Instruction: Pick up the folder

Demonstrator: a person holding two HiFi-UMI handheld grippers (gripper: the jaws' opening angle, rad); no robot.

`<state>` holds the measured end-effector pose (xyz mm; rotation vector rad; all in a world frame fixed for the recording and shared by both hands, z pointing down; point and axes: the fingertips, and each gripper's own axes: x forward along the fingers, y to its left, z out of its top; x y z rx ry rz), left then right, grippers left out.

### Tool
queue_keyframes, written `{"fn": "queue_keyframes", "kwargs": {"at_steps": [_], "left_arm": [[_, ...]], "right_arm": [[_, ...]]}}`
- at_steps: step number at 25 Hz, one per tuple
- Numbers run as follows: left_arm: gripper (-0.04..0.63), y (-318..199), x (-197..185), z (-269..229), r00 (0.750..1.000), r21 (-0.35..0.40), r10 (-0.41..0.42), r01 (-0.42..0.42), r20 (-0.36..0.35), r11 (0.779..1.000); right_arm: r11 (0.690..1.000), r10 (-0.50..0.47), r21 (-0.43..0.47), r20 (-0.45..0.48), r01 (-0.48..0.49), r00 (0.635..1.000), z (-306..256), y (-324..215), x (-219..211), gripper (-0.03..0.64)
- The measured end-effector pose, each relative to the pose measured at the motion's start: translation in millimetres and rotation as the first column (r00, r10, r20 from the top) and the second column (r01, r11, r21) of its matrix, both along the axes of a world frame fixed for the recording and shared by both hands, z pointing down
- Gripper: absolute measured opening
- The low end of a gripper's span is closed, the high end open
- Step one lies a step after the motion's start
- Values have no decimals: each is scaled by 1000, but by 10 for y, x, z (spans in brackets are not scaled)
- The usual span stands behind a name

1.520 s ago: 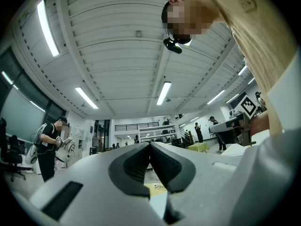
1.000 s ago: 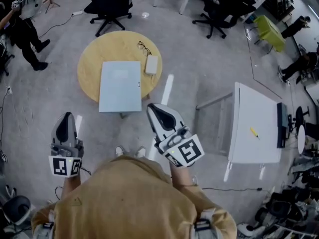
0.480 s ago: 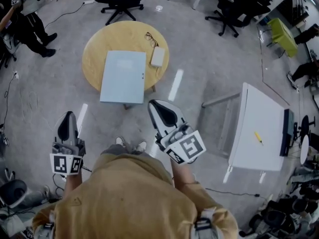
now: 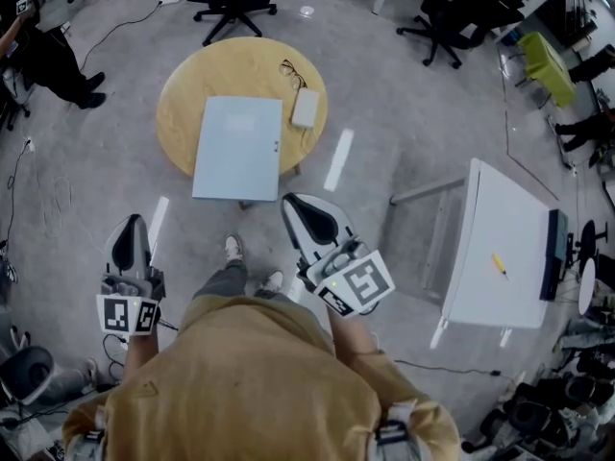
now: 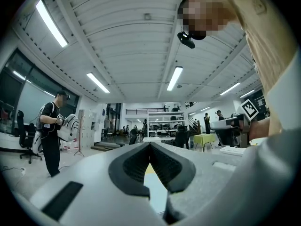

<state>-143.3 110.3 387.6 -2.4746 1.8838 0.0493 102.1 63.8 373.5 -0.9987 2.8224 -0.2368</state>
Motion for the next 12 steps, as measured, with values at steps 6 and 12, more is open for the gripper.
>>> {"fn": "queue_keyframes", "kwargs": {"at_steps": [6, 12], "left_arm": [[3, -345, -83, 13, 999, 4, 51, -51, -12, 999], [3, -690, -276, -10, 994, 0, 99, -99, -39, 995]], "right_arm": [[1000, 27, 8, -24, -27, 999, -95, -172, -129, 2], [998, 64, 20, -16, -63, 998, -209, -431, -364, 2]]}}
